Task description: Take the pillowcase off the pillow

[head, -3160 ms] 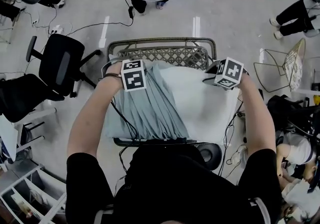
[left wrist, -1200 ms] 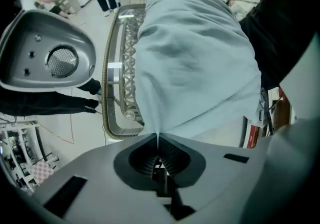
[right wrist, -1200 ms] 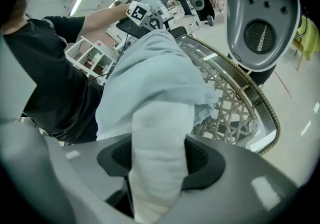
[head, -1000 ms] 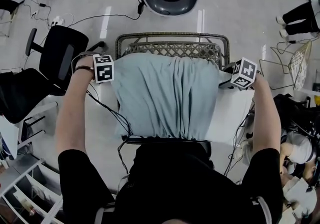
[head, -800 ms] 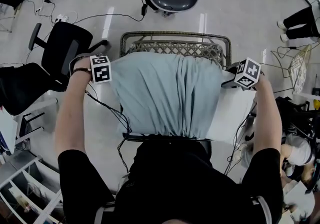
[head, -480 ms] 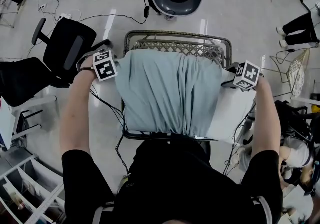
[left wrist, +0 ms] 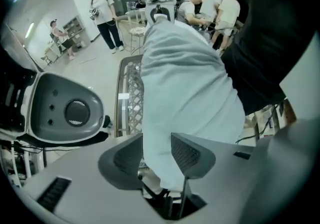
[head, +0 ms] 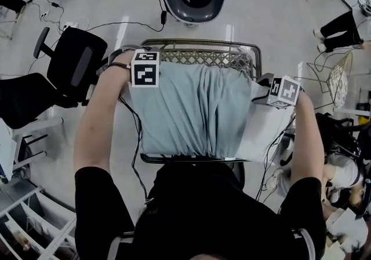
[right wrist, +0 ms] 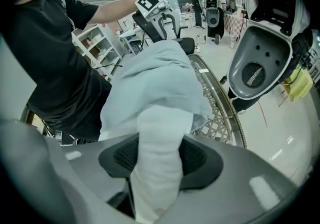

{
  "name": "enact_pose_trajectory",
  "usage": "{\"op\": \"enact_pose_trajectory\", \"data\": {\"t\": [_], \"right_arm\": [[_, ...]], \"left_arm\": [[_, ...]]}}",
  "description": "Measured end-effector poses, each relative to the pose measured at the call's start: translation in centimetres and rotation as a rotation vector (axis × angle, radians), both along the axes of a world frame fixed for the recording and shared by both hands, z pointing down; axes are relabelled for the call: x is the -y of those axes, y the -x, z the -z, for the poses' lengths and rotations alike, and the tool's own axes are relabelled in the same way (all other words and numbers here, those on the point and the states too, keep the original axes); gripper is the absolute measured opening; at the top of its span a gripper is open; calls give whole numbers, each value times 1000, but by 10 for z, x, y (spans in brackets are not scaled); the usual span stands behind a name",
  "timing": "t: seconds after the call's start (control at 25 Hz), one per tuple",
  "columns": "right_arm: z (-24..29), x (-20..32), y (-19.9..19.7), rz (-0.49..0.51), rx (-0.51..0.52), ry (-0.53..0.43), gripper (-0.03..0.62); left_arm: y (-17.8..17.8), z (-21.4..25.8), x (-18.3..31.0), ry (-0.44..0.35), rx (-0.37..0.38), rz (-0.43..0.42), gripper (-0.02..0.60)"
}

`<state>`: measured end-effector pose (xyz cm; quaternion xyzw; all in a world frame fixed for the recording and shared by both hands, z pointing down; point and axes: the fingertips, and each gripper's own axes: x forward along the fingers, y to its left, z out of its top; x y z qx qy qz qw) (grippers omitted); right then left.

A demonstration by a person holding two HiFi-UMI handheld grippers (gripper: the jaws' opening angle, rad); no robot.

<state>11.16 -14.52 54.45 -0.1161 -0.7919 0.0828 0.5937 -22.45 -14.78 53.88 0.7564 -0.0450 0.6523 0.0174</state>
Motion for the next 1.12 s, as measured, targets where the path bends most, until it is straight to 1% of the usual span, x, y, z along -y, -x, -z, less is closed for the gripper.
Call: {"op": "enact_pose_trajectory", "data": {"t": [0.04,0.12,0.16,0.2,0.28,0.36,0.4,0.44,0.48,0.52,0.64,0.72,0.84,0.96,1.04,1.12], "right_arm": [[2,-1,1,-3,5,-3,232],[7,-5,4,-8,10,-6,229],[10,-6,5,-6,12,-10,229],[11,-6,6,2,15,-18,227],[13,-7,8,19,23,-36,225],[16,-10,11,17,27,-41,222],[17,-12,11,12,26,-42,222],[16,-11,10,8,24,-45,221],[14,-10,8,4,23,-50,216],[12,-8,7,-1,25,-56,213],[10,-5,6,-35,43,-52,207],[9,-3,5,-54,66,-39,204],[9,-4,4,-66,89,-19,198],[15,-10,9,-32,85,-29,190],[24,-14,17,-2,79,-49,189],[29,-14,25,10,83,-63,186]], "left_arm": [[-14,10,0,19,-54,6,178],[-47,31,5,35,-195,49,178],[-62,37,9,33,-244,67,178],[-75,39,12,29,-264,73,178],[-92,30,13,18,-241,50,178],[-101,17,7,27,-208,28,175],[-103,11,3,38,-195,23,131],[-101,6,-1,46,-181,21,56],[-98,2,-4,45,-165,21,21],[-93,0,-6,38,-148,21,8],[-72,-3,-11,10,-89,19,5],[-59,-1,-17,6,-72,18,5],[-41,1,-30,22,-67,41,4],[-35,5,-36,11,-77,71,5],[-44,15,-29,-26,-117,82,6],[-63,26,-20,-55,-165,81,8]]}}
